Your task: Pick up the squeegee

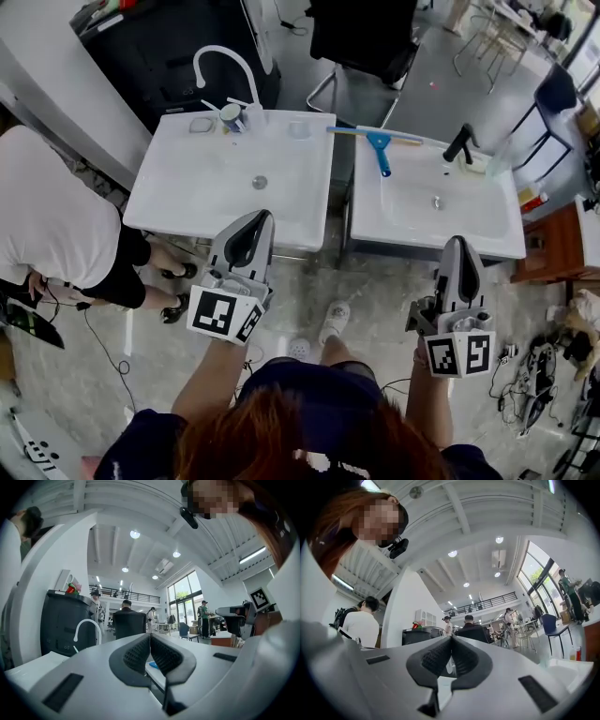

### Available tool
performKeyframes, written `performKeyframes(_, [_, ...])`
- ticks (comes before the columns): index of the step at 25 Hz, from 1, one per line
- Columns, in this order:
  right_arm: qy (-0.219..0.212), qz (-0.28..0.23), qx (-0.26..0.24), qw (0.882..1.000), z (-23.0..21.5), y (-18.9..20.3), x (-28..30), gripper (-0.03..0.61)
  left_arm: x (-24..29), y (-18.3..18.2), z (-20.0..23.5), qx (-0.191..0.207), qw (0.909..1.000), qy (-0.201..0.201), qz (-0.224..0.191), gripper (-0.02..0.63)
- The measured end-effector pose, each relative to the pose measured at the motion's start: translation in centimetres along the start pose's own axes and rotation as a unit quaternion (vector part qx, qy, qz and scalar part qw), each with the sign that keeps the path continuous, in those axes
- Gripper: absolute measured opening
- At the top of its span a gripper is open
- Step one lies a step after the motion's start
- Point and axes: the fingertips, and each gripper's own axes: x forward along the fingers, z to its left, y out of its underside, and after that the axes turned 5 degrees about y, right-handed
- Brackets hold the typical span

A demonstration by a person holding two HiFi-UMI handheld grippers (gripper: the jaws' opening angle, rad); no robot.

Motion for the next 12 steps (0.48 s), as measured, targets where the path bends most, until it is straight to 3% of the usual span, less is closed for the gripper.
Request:
performKeyframes(7, [-0.043, -0.005, 0.017, 0.999, -4.8, -0.1, 7.7, 0.017, 7.6, -0.7, -0.4, 0.030, 0.9994, -0.020, 0.002, 0.021])
performKeyframes(12, [-0.062, 0.008, 0.031, 0.998, -6.8, 0.9, 11.3, 0.016, 10.6, 0.3, -0.1, 0.019, 0.9990, -0.040, 0.011, 0.021])
